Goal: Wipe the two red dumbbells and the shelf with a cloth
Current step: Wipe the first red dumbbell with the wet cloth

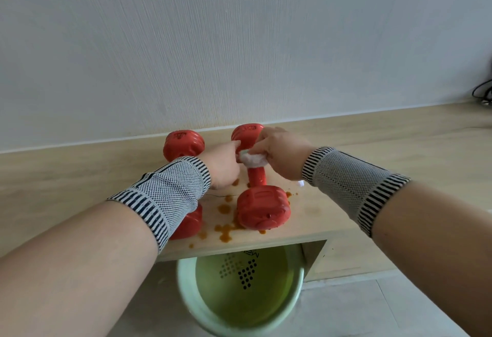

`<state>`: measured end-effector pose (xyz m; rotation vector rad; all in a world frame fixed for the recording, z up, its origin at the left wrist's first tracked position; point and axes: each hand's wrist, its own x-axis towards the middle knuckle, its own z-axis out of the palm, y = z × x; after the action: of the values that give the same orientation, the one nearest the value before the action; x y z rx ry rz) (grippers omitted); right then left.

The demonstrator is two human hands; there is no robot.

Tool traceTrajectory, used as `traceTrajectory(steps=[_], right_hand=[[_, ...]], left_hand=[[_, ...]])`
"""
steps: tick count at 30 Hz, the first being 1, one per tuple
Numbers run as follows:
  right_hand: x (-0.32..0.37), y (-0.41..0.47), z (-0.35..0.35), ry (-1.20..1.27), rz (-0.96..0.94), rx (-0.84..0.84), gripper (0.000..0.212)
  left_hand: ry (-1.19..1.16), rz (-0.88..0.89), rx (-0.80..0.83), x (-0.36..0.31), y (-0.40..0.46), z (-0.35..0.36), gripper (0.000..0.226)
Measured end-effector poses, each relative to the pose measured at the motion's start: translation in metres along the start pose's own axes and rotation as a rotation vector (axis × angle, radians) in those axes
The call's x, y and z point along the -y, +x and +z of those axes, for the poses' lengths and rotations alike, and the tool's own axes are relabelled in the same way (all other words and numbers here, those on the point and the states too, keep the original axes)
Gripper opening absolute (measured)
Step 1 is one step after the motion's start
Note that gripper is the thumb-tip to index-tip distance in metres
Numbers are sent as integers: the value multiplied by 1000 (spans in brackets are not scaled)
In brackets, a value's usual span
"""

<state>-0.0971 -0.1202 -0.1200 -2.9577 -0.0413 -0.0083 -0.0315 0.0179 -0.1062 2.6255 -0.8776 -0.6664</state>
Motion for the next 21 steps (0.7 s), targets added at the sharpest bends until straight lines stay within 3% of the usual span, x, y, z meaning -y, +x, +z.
traceTrajectory(steps=[4, 8, 17, 21], right_hand=[[1, -1, -1, -58, -41, 5, 42], [-1, -29, -1, 239, -46, 27, 39], [-14, -8, 4, 376, 225, -66, 18], [-27, -23, -7, 459, 270, 85, 22]], left_hand=[[-32, -4, -14, 6, -1, -1, 70], [-133, -8, -27, 11, 0, -1, 56], [-112, -28, -93, -1, 10, 6, 20], [-140, -93, -60, -8, 14, 6, 35]])
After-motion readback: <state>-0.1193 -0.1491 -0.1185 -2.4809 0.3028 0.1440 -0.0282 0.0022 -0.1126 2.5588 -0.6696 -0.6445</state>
